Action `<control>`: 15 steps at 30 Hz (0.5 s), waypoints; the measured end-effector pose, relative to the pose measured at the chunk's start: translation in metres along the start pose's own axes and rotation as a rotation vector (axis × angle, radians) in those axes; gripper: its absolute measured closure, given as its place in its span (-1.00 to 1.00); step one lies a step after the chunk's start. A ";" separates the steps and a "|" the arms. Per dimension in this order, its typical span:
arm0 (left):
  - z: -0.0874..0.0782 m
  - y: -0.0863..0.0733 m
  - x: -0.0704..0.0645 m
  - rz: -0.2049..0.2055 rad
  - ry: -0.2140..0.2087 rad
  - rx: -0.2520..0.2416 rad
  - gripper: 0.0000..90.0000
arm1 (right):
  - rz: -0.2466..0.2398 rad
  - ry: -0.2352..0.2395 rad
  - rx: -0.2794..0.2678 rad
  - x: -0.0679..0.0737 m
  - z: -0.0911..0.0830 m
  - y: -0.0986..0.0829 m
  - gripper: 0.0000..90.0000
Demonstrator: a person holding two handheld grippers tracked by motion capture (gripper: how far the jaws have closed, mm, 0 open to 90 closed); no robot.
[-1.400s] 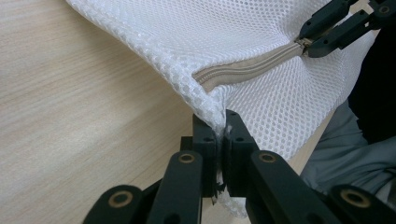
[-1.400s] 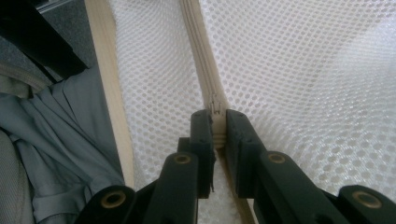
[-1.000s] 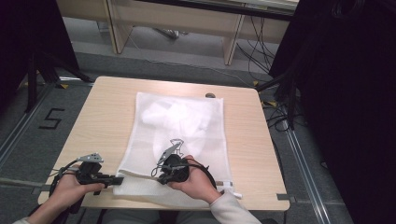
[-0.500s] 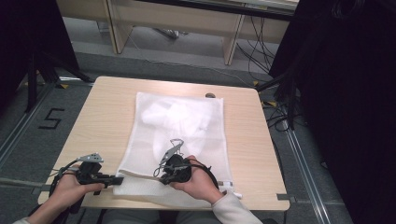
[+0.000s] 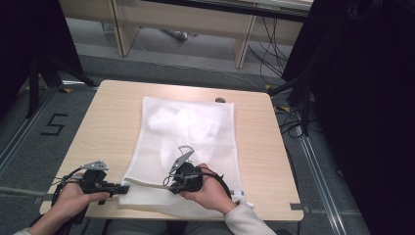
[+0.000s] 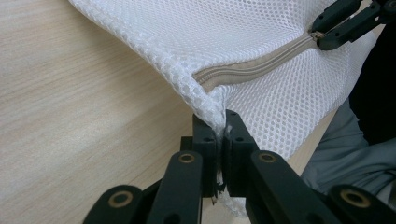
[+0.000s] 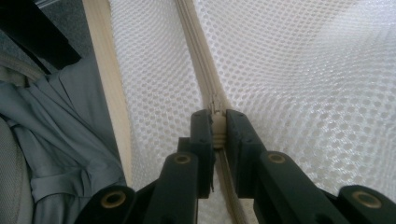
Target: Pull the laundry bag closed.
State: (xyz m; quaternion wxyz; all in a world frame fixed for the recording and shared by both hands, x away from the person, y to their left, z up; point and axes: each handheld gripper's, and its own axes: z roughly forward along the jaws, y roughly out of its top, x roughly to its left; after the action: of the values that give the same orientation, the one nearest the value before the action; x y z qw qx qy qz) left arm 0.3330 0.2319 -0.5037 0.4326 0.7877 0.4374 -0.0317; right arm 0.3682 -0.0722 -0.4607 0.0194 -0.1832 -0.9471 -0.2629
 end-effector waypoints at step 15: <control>0.000 0.000 0.000 0.000 0.003 0.005 0.90 | 0.000 -0.014 0.002 -0.001 -0.004 -0.004 0.83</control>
State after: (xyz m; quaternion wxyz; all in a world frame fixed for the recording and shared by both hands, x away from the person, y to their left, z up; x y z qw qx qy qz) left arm 0.3331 0.2321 -0.5035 0.4299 0.7890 0.4379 -0.0314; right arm 0.3672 -0.0775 -0.4588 0.0131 -0.1851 -0.9474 -0.2607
